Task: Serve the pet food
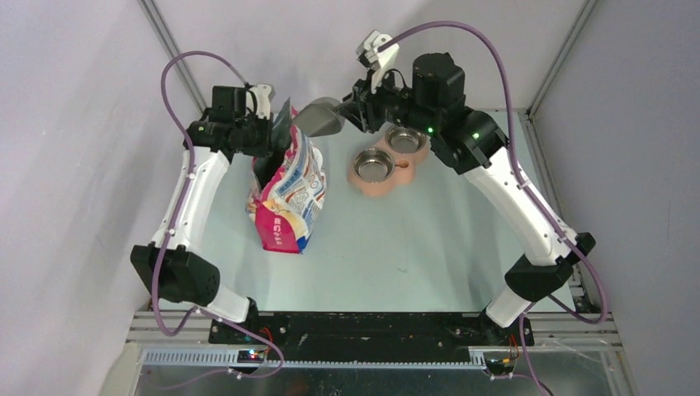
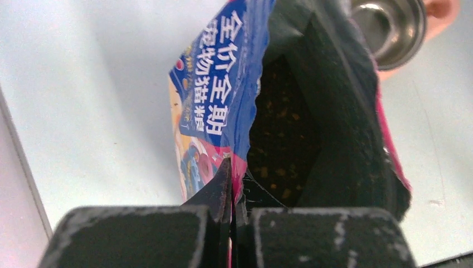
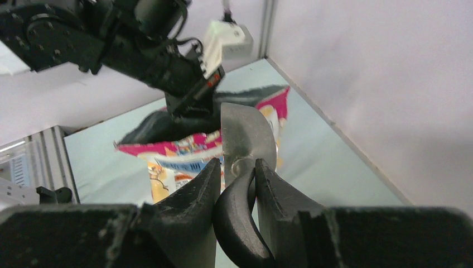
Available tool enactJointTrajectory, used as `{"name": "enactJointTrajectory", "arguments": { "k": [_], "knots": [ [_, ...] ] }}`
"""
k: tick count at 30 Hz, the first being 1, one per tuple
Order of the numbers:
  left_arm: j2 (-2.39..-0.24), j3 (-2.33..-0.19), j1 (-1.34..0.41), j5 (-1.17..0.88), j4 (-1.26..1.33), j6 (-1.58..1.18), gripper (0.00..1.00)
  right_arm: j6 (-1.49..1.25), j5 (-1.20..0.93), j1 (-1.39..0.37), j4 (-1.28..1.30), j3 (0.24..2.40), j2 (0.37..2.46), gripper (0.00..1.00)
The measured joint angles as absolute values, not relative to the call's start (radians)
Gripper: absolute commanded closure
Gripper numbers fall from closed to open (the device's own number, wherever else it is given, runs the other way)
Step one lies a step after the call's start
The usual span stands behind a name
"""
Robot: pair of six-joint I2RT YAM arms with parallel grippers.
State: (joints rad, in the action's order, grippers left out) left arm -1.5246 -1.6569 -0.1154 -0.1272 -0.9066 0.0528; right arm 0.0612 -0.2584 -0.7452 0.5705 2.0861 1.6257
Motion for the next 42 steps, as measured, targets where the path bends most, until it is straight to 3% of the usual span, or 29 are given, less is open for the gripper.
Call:
{"name": "enactJointTrajectory", "arguments": {
  "k": [7, 16, 26, 34, 42],
  "knots": [
    [-1.389, -1.548, -0.226, -0.168, -0.877, 0.059, 1.00, 0.112, -0.295, -0.795, 0.579, 2.165, 1.682, 1.00],
    [-1.141, -1.343, -0.250, -0.229, -0.832, 0.049, 1.00, 0.177, -0.310, -0.807, 0.612, 2.028, 1.644, 1.00],
    [-1.118, -1.340, -0.254, -0.274, -0.833, -0.005, 1.00, 0.251, -0.271, -0.887, 0.688, 2.011, 1.656, 1.00],
    [-1.189, -1.392, -0.273, -0.272, -0.831, -0.037, 1.00, 0.165, -0.162, -0.910, 0.942, 2.346, 1.949, 1.00],
    [-1.193, -1.391, -0.282, -0.257, -0.801, -0.096, 1.00, -0.009, -0.080, -0.837, 1.001, 2.381, 2.130, 1.00]
  ]
}}
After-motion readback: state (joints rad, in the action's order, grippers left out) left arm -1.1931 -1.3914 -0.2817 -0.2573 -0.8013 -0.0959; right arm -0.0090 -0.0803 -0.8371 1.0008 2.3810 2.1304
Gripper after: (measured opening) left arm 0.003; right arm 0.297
